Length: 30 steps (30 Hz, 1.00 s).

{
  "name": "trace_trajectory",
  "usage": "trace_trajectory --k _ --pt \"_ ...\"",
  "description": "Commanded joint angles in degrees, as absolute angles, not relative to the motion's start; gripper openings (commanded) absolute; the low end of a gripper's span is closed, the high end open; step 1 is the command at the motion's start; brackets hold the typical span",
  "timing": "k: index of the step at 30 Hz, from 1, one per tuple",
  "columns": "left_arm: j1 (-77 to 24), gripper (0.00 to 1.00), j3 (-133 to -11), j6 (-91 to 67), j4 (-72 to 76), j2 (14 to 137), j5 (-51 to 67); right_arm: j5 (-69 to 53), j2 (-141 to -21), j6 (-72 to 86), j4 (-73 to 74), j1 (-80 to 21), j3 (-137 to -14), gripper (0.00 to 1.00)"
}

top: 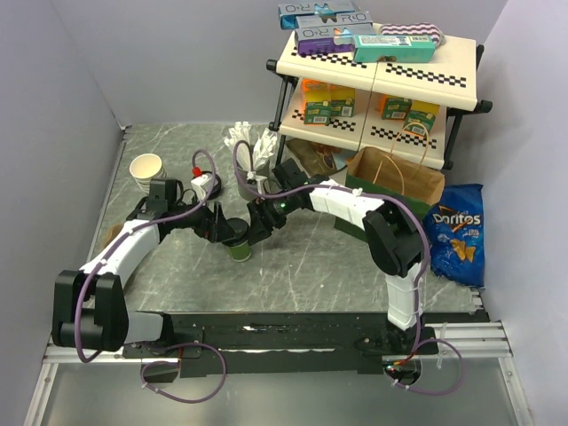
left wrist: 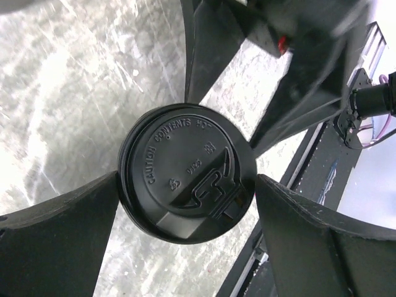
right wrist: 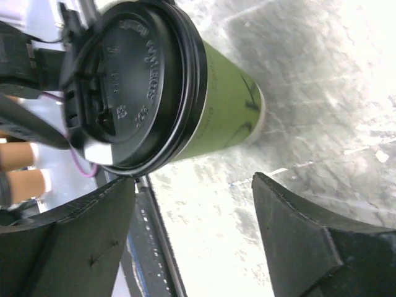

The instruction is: Pack the takeout coffee

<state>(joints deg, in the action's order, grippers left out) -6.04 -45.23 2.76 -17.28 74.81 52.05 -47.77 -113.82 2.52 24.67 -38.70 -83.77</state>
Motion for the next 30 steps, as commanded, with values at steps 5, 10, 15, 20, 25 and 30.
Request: trace_trajectory --k 5,10,15,20,25,30 --pt "-5.8 0.92 -44.38 2.02 -17.84 75.06 50.45 -56.07 -113.64 6.06 19.51 -38.32 -83.94 0.87" --pt "-5.62 0.92 -44.38 2.11 -17.05 75.41 50.97 -54.93 -113.64 5.63 20.3 -38.32 -82.8 0.87" --pt "-5.63 0.92 -44.3 0.44 -14.95 76.9 51.5 -54.4 -113.82 6.33 19.69 -37.88 -82.26 0.87" --pt "-4.66 0.93 -47.45 5.87 -20.11 75.86 50.1 -53.09 -111.1 0.45 21.01 -37.97 -82.53 0.87" --pt "-0.72 0.96 -52.37 31.34 -42.03 72.87 48.34 -48.7 -106.53 -6.67 22.14 -37.44 -80.25 0.86" --pt "1.14 0.97 -55.72 65.73 -65.09 70.49 45.97 -49.3 -105.12 -8.35 23.99 -36.74 -80.16 0.86"
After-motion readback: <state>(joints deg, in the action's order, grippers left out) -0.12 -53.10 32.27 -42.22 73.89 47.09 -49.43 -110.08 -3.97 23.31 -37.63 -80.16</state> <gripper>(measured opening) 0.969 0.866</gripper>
